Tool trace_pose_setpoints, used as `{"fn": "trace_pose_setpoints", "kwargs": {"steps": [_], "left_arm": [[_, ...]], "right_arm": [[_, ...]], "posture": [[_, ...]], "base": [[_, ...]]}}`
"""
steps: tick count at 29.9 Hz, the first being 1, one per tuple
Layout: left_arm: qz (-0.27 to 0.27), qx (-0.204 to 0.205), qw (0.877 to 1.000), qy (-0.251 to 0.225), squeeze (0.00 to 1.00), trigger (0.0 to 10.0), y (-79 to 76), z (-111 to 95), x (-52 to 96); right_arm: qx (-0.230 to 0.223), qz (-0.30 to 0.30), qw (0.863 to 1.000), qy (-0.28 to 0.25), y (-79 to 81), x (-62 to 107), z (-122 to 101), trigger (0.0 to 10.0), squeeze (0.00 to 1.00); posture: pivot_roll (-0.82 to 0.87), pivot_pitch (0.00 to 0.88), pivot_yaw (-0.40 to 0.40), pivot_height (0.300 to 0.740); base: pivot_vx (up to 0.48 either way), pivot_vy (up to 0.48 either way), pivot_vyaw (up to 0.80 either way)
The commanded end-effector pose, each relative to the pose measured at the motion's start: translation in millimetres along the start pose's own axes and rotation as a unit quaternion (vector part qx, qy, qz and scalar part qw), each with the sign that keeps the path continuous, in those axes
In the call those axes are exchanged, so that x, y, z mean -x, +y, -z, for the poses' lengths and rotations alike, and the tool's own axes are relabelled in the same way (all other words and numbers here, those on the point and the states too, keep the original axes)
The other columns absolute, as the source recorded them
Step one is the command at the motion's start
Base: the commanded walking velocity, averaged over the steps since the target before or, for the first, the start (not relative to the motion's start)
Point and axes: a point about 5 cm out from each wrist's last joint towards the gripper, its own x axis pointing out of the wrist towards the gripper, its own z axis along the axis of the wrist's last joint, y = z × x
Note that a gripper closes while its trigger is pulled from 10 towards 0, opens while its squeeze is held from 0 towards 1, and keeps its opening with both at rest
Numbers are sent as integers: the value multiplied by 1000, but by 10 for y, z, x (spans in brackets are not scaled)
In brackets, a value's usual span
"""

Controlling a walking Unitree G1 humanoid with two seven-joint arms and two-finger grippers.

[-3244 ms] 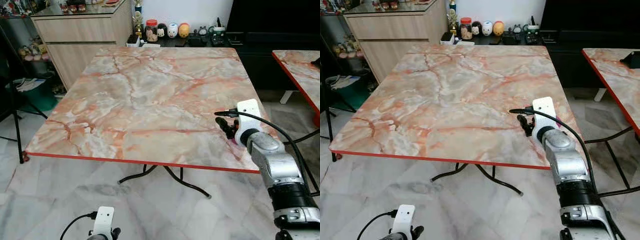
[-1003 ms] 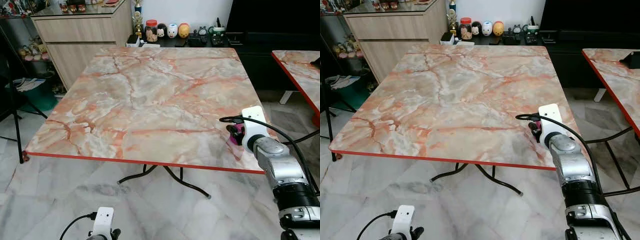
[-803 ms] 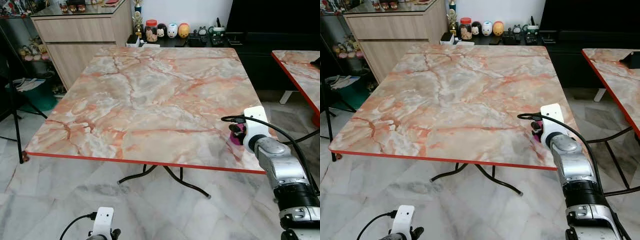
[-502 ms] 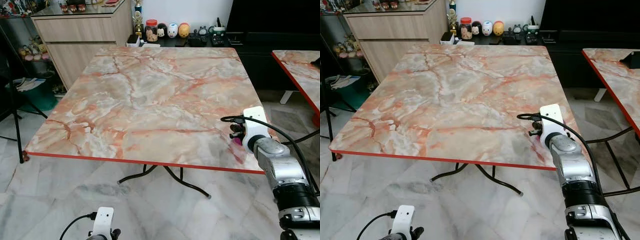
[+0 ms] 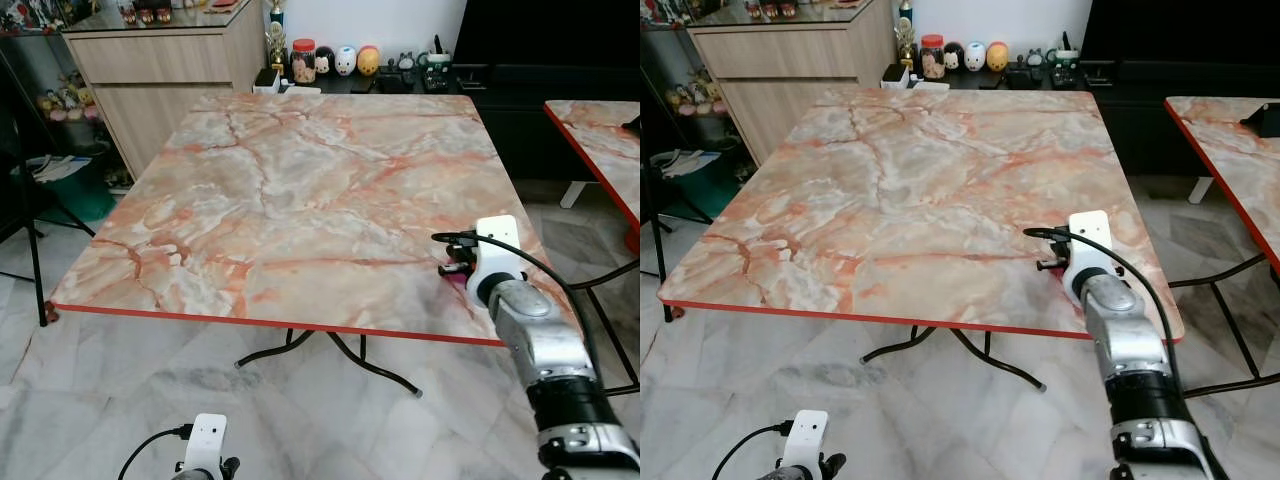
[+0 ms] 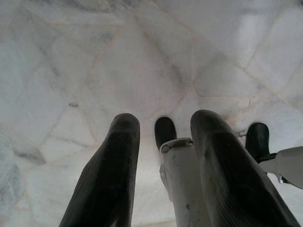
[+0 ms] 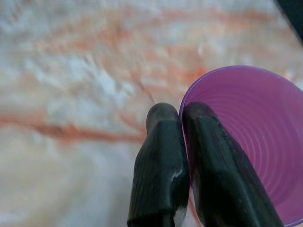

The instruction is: Setting the table

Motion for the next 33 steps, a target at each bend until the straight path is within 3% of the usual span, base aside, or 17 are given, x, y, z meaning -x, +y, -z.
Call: {"fn": "trace_pose_setpoints", "kwargs": {"steps": [1, 4, 8, 13, 16, 20, 22, 28, 33], "left_arm": [[-7, -5, 1000, 4, 0, 10000, 25, 46, 10], [-7, -7, 1000, 0, 0, 10000, 23, 42, 10], [-11, -5, 1000, -7, 0, 10000, 22, 33, 11], [-16, -8, 1000, -8, 0, 10000, 22, 31, 10], [-15, -12, 1000, -11, 0, 10000, 18, 35, 12], [-14, -22, 999, -27, 0, 10000, 52, -4, 17], [-18, -21, 999, -31, 0, 10000, 234, 60, 61], [-21, -35, 999, -36, 0, 10000, 292, 0, 62], [-28, -22, 999, -41, 0, 10000, 297, -26, 59]], "right_arm": [[-6, 10, 997, -71, 24, 40, -201, 10000, 0], [-13, 41, 993, -107, 8, 87, -250, 10000, 0], [-35, 41, 987, -151, 75, 179, -295, 10000, 0], [-31, 47, 980, -193, 134, 290, -346, 10000, 0], [-26, 83, 976, -198, 44, 323, -341, 10000, 0], [-53, 84, 977, -191, 48, 322, -287, 10000, 0], [-32, 71, 977, -197, 91, 314, -319, 10000, 0], [-45, 84, 975, -202, 45, 285, -381, 10000, 0], [-48, 94, 974, -200, -3, 275, -400, 10000, 0]], "posture": [[0, 0, 30, 736], [-1, 0, 27, 736], [-7, 0, 24, 736], [-18, 0, 24, 736], [-26, 0, 23, 736], [-35, 0, 23, 736], [-32, 0, 17, 736], [-34, 0, 21, 736], [-41, 0, 22, 736]], "base": [[0, 0, 0], [0, 0, 0], [0, 0, 0], [0, 0, 0], [0, 0, 0], [0, -141, 0], [0, -324, 0], [0, -328, 0], [0, -334, -141]]}}
